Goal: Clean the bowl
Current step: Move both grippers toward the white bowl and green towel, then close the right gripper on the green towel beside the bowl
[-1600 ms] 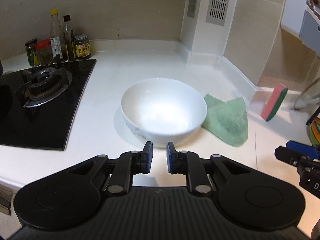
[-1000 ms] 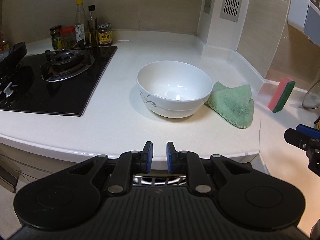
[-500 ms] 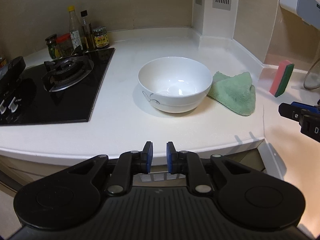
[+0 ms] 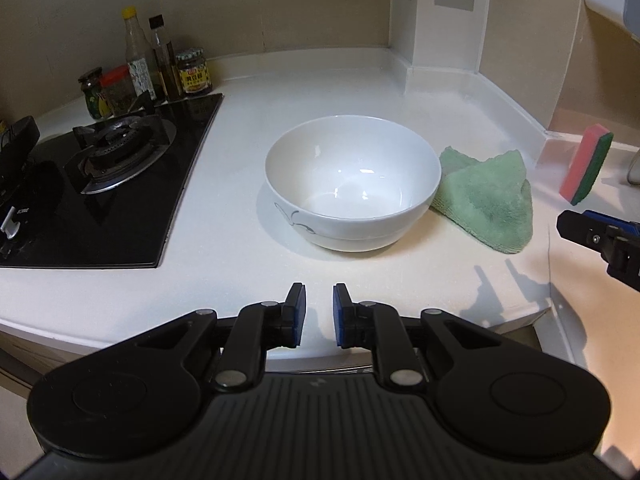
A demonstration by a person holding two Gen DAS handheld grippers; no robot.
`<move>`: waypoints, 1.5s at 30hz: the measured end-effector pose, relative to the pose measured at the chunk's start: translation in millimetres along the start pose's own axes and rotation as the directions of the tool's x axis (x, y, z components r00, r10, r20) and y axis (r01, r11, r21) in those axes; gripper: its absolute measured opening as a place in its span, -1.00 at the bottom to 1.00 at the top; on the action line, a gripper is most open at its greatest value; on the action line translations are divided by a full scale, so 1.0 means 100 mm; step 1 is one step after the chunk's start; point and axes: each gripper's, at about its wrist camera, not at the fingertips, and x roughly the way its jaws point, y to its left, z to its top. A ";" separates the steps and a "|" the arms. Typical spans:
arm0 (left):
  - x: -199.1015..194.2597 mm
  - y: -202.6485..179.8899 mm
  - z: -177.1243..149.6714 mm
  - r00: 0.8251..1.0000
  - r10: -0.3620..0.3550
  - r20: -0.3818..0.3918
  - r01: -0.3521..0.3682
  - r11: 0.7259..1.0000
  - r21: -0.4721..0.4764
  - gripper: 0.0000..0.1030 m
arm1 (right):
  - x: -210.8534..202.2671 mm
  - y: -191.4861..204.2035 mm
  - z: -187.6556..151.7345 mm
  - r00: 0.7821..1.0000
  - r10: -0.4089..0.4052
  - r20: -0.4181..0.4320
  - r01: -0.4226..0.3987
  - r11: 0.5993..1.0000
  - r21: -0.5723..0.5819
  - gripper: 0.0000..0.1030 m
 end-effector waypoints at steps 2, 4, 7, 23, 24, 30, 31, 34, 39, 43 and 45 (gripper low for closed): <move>0.06 -0.01 0.01 1.000 -0.008 0.000 0.008 1.000 -0.002 -0.66 | 0.09 0.00 -0.01 1.000 0.005 -0.008 -0.005 1.000 -0.001 -0.55; 0.12 0.00 0.03 1.000 -0.013 -0.001 0.013 1.000 -0.007 -0.66 | 0.16 -0.01 -0.02 1.000 0.005 -0.015 -0.005 1.000 -0.003 -0.55; 0.21 0.02 0.05 1.000 -0.014 -0.009 0.014 1.000 -0.007 -0.66 | 0.25 0.00 -0.01 1.000 0.005 -0.022 -0.005 1.000 -0.006 -0.55; 0.36 0.03 0.28 0.997 -0.039 -0.064 0.040 0.999 0.010 -0.66 | 0.34 -0.12 0.28 0.995 -0.029 -0.095 0.027 0.999 -0.019 -0.55; 0.36 0.03 0.29 0.997 -0.041 -0.064 0.042 0.999 0.013 -0.66 | 0.34 -0.14 0.30 0.995 -0.032 -0.097 0.030 0.999 -0.021 -0.55; 0.37 0.04 0.34 0.996 -0.048 -0.070 0.050 0.998 0.031 -0.66 | 0.45 -0.24 0.36 0.990 -0.057 -0.128 0.051 0.997 -0.052 -0.55; 0.37 0.05 0.34 0.996 -0.047 -0.072 0.049 0.998 0.031 -0.66 | 0.48 -0.25 0.36 0.989 -0.062 -0.133 0.055 0.997 -0.058 -0.55; 0.34 0.12 0.36 0.997 -0.041 -0.071 0.043 0.999 0.029 -0.66 | 0.60 -0.27 0.36 0.985 -0.072 -0.156 0.061 0.995 -0.076 -0.54; 0.26 0.27 0.45 0.999 -0.021 -0.046 0.022 1.000 0.015 -0.66 | 0.77 -0.24 0.36 0.980 -0.040 -0.193 0.027 0.997 -0.073 -0.52; 0.27 0.40 0.54 0.999 -0.020 -0.035 0.021 1.000 0.024 -0.66 | 0.86 -0.15 0.36 0.978 -0.057 -0.198 0.040 0.995 -0.093 -0.52; 0.29 0.46 0.59 0.999 -0.029 -0.031 0.030 0.999 0.030 -0.66 | 0.90 -0.10 0.36 0.977 -0.066 -0.200 0.046 0.994 -0.102 -0.55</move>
